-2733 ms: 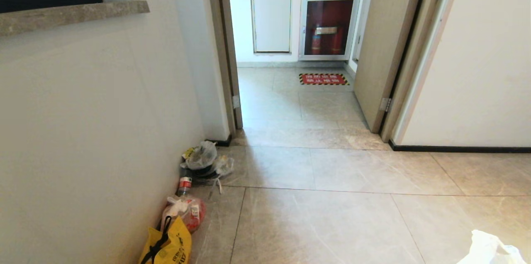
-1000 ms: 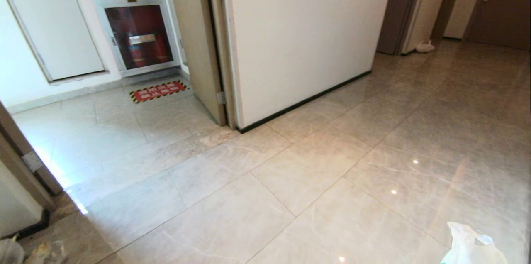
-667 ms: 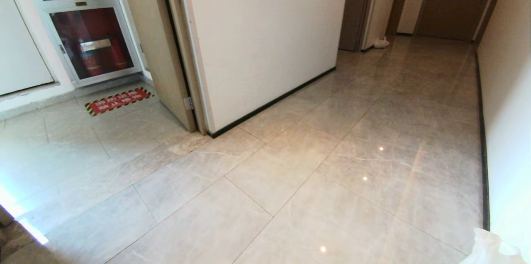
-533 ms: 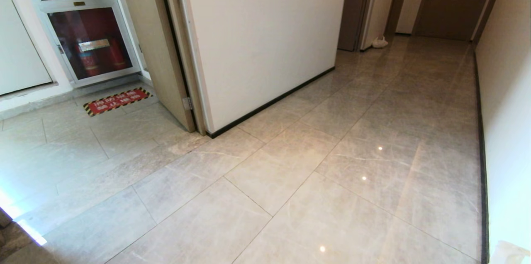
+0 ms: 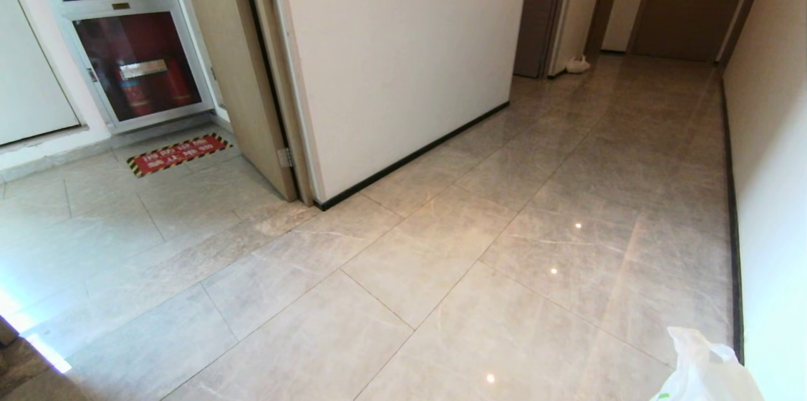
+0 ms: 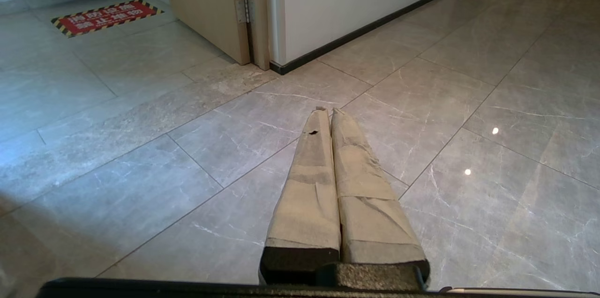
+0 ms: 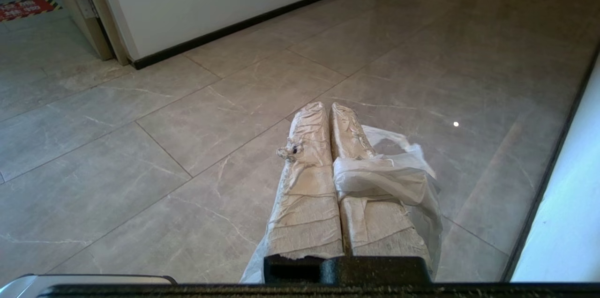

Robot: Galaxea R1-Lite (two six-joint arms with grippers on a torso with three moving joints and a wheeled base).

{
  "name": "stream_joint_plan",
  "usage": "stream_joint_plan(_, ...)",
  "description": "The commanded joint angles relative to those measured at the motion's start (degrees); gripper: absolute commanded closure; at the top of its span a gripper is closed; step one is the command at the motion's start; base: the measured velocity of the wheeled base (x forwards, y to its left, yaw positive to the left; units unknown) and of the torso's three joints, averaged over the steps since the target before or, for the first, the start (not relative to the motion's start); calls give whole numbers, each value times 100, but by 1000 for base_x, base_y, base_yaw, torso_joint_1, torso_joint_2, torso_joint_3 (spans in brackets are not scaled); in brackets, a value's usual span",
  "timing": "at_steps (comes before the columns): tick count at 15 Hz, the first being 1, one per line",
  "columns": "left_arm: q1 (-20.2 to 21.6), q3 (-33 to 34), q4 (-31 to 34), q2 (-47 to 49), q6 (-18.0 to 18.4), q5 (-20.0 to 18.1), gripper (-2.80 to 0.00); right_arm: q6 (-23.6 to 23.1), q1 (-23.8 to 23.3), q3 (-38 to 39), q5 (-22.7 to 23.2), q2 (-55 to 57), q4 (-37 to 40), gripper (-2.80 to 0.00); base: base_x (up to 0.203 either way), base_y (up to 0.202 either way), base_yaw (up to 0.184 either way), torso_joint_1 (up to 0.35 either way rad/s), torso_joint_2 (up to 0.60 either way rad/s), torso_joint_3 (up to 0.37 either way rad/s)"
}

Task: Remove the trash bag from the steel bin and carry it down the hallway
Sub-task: Put the trash bag at the door

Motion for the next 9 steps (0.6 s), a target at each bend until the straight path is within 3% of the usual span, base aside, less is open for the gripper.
stream_joint_plan(1, 0, 0, 0, 0, 10, 2, 0, -4, 2, 0, -5, 5, -4, 0, 0, 0, 0, 0, 0, 0)
stream_joint_plan(9, 0, 0, 0, 9, 25, 2, 0, -12, -1, 0, -5, 5, 4, 0, 0, 0, 0, 0, 0, 0)
